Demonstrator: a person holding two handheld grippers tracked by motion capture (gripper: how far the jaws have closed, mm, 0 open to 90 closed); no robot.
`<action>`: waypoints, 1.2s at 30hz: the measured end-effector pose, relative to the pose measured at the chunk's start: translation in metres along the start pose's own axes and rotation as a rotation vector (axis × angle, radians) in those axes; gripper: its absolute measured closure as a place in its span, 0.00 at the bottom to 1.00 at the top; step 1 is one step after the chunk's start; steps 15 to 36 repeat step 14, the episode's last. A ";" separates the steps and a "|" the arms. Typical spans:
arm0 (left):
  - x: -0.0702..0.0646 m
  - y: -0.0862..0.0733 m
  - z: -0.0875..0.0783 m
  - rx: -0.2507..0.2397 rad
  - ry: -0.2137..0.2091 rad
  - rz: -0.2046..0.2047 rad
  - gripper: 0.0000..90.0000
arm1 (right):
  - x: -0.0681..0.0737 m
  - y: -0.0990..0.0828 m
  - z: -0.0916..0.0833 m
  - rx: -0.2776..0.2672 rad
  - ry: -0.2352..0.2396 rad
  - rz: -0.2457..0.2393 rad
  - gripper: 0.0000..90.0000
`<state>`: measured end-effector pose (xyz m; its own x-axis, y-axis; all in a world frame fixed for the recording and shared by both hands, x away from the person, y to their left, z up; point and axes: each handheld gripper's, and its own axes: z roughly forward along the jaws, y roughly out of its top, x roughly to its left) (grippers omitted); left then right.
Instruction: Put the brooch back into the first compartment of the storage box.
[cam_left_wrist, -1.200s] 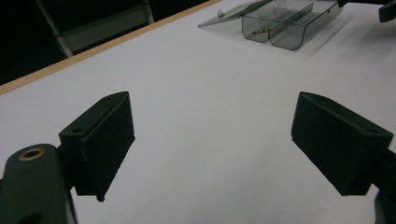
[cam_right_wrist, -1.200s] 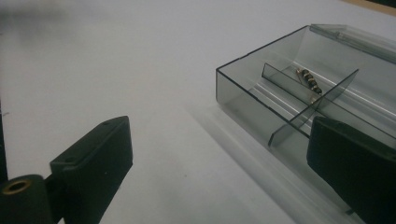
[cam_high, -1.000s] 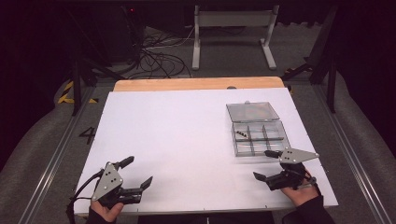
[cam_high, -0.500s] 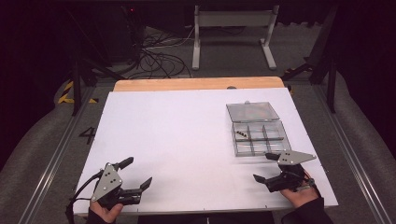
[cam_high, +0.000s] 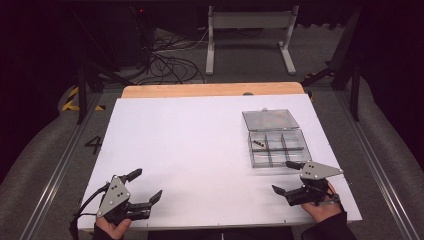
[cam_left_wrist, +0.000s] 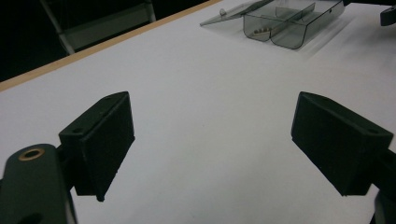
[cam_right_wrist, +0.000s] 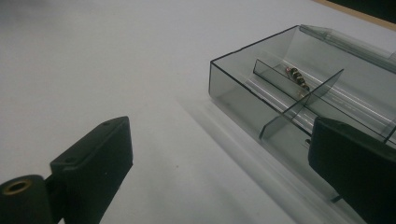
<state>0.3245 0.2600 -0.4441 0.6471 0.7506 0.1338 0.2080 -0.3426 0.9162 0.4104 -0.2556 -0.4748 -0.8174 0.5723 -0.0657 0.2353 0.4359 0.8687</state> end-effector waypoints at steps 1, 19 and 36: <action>0.000 0.000 0.000 0.002 0.000 0.003 0.16 | 0.000 0.000 0.000 -0.001 0.000 -0.001 0.08; 0.001 0.000 0.002 0.002 -0.012 0.003 0.16 | 0.001 0.001 0.002 0.008 0.001 -0.012 0.07; 0.001 0.000 0.002 0.002 -0.012 0.003 0.16 | 0.001 0.001 0.002 0.008 0.001 -0.012 0.07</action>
